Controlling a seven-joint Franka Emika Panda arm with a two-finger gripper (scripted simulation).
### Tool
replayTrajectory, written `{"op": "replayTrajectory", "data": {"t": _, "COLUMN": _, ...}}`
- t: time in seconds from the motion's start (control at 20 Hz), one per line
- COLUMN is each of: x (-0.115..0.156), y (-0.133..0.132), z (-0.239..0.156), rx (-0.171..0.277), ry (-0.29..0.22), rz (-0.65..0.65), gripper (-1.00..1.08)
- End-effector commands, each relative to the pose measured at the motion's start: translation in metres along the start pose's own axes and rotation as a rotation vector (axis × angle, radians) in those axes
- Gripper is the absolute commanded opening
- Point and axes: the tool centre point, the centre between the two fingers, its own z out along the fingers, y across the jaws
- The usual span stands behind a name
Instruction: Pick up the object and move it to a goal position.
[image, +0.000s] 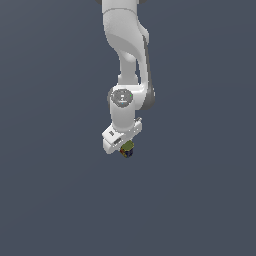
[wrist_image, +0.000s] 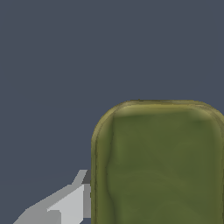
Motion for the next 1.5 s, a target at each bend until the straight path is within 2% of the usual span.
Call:
{"op": "replayTrajectory", "data": {"t": 0.0, "x": -0.004, "y": 0.007, "z": -0.011, "rx": -0.004, "ry": 0.003, "rz": 0.001, "gripper": -1.00}}
{"op": "replayTrajectory", "data": {"t": 0.35, "x": -0.026, "y": 0.038, "z": -0.055, "rx": -0.003, "ry": 0.004, "rz": 0.001, "gripper": -1.00}}
{"op": "replayTrajectory", "data": {"t": 1.05, "x": -0.088, "y": 0.127, "z": -0.180, "rx": -0.002, "ry": 0.005, "rz": 0.000, "gripper": -1.00}}
{"op": "replayTrajectory", "data": {"t": 1.45, "x": -0.108, "y": 0.159, "z": -0.222, "rx": -0.003, "ry": 0.004, "rz": 0.001, "gripper": -1.00}}
